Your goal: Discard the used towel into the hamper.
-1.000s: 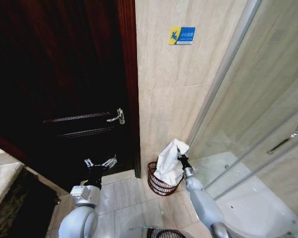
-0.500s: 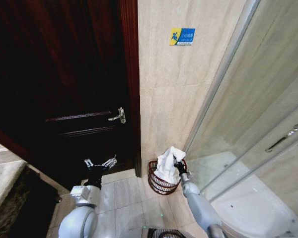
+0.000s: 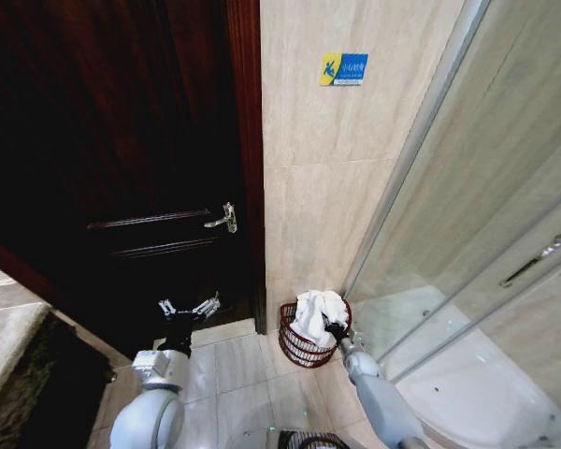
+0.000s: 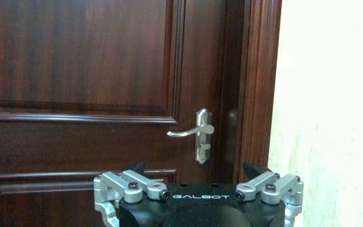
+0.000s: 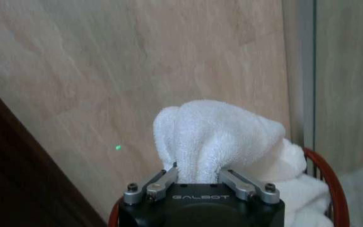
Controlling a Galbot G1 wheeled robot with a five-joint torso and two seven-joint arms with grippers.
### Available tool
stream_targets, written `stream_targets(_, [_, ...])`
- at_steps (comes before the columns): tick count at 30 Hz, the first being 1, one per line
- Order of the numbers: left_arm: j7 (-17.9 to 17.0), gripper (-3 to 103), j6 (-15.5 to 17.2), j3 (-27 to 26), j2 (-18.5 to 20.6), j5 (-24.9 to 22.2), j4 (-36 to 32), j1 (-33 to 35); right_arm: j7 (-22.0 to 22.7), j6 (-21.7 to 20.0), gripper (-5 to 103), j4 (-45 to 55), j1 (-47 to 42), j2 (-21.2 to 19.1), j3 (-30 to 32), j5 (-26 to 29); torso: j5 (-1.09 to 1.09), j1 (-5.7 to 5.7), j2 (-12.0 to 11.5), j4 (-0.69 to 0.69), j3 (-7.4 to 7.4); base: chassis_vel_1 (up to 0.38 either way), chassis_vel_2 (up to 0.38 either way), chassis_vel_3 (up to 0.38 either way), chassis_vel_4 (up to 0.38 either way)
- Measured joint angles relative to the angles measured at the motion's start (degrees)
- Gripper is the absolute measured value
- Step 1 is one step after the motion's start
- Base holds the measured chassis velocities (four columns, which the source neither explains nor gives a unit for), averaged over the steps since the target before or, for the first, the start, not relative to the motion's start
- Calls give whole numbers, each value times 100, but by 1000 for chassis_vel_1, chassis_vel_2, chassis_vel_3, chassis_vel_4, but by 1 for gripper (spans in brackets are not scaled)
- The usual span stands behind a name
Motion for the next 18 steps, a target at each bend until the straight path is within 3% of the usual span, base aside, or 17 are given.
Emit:
stream_targets(7, [0, 100, 0, 0, 0, 0, 0, 0, 43, -95, 13, 3, -7, -2, 147, -516, 0, 0, 0, 0, 0, 0, 0, 0, 0])
stream_targets(18, [0, 100, 0, 0, 0, 0, 0, 0, -44, -68, 13, -99, -32, -52, 214, -586, -2, -1, 0, -1, 0, -47, 43, 51, -56])
